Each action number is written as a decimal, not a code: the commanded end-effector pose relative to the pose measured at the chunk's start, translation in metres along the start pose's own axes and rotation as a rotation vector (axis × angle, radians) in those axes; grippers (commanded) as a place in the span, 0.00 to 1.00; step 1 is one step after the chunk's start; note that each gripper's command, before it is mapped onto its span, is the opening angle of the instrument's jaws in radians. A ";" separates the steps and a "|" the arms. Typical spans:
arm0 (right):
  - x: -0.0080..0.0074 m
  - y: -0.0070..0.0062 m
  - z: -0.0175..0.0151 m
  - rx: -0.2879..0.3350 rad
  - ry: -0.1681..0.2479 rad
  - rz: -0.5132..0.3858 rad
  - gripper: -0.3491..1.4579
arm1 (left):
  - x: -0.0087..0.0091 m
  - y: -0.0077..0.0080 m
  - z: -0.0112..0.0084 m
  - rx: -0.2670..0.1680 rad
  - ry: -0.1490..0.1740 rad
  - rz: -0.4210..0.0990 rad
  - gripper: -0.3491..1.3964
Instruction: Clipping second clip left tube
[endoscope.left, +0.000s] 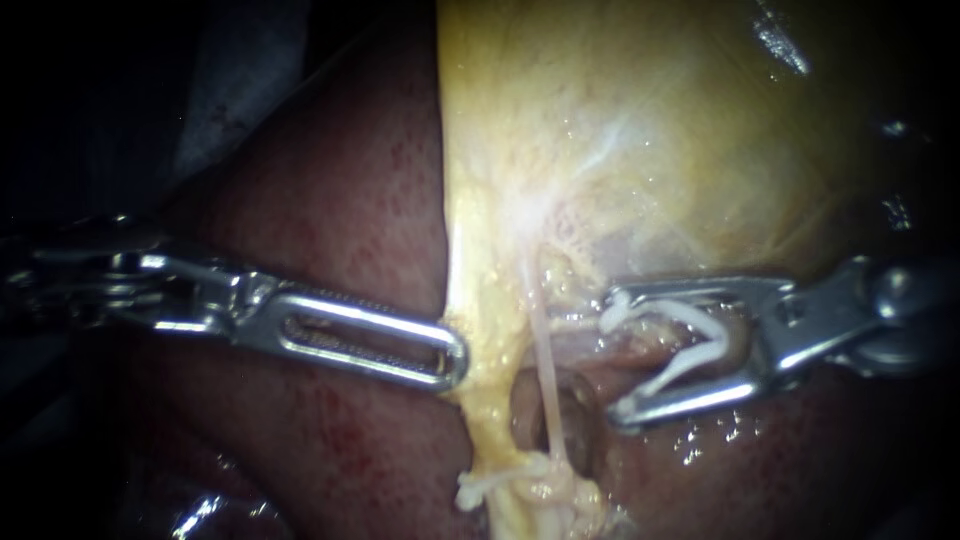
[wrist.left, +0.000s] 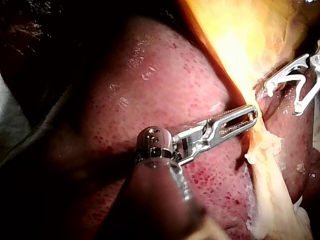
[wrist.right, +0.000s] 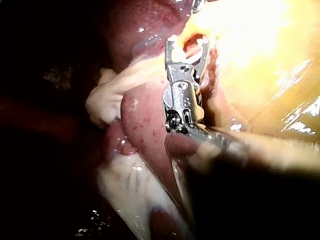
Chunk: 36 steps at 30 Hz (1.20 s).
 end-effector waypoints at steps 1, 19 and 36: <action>-0.0003 0.0000 0.0005 0.003 -0.007 0.000 0.50 | 0.0000 0.0000 0.0000 -0.002 -0.001 0.000 0.00; -0.0033 0.0000 0.0054 0.062 -0.035 0.033 0.48 | -0.0001 -0.0002 0.0000 -0.002 -0.002 -0.001 0.00; -0.0036 0.0003 0.0090 0.088 -0.043 0.034 0.47 | -0.0002 -0.0006 0.0003 -0.003 -0.003 -0.002 0.00</action>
